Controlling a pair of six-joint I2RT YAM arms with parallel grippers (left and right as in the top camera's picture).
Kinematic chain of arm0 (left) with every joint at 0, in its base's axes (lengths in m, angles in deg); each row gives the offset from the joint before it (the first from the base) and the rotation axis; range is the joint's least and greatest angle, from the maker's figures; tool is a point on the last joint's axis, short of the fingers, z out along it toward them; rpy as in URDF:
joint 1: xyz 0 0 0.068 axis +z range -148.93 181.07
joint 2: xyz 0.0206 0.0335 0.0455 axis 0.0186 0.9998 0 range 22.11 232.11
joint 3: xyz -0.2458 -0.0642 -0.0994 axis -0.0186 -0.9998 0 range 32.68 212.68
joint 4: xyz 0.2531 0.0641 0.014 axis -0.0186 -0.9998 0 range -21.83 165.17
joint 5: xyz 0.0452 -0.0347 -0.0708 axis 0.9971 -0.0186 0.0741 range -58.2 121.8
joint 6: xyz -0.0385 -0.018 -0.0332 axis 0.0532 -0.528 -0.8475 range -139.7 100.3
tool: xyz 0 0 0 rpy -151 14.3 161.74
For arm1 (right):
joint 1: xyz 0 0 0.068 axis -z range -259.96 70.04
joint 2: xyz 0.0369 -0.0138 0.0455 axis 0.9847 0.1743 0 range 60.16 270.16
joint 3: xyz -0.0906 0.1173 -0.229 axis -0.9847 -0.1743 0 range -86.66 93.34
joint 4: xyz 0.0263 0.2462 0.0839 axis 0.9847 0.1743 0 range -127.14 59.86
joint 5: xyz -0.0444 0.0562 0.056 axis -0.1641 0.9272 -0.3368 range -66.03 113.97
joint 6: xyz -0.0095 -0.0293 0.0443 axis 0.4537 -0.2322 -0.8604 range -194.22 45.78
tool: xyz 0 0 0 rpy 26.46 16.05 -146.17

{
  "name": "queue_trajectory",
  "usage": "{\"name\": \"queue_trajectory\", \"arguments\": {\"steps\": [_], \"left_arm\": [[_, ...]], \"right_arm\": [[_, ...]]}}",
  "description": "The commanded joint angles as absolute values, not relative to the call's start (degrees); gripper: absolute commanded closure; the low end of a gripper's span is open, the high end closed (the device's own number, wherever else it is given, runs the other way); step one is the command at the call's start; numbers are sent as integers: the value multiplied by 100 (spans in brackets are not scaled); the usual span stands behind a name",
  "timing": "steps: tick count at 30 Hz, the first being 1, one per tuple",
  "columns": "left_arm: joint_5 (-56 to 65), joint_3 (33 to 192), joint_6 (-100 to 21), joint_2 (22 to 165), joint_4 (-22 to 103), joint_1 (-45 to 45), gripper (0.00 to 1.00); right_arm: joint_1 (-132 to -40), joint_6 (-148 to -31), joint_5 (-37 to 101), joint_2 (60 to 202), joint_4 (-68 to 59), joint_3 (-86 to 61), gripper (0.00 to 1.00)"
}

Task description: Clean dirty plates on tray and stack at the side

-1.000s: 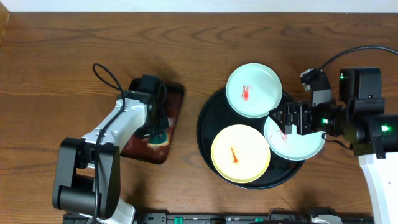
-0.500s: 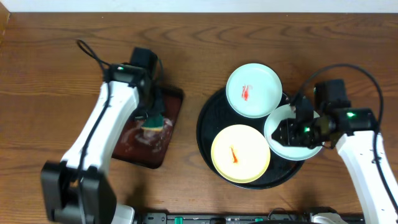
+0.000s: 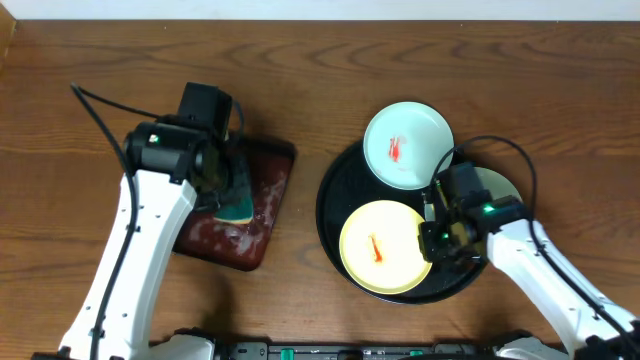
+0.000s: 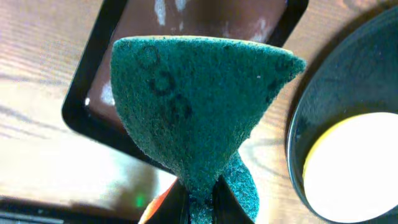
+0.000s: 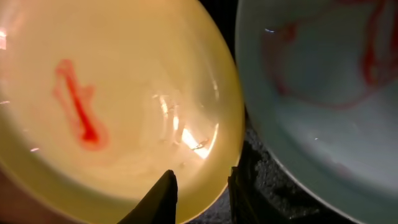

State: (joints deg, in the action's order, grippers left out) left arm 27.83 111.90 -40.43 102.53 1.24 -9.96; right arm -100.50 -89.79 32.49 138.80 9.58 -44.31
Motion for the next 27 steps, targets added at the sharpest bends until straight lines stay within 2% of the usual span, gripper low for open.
{"name": "queue_trajectory", "arguments": {"steps": [1,8,12,18,27], "left_arm": [[2766,11258,-3969,10139,8,-981,93],[2475,11256,-3947,10141,39,-1291,92],[2473,11251,-3954,10141,142,-1615,93],[2471,11219,-4262,10150,249,-1901,93],[2149,10705,-4795,10231,1044,-2533,92]], "right_arm": [[-10187,-9357,2575,14140,860,-4507,74],[-10187,-9587,2527,14815,547,-4514,77],[-10185,-9851,2693,15020,130,-4514,99],[-10170,-10809,2346,15010,-251,-4512,99],[-10174,-11585,2035,15010,-458,-4512,99]]}}
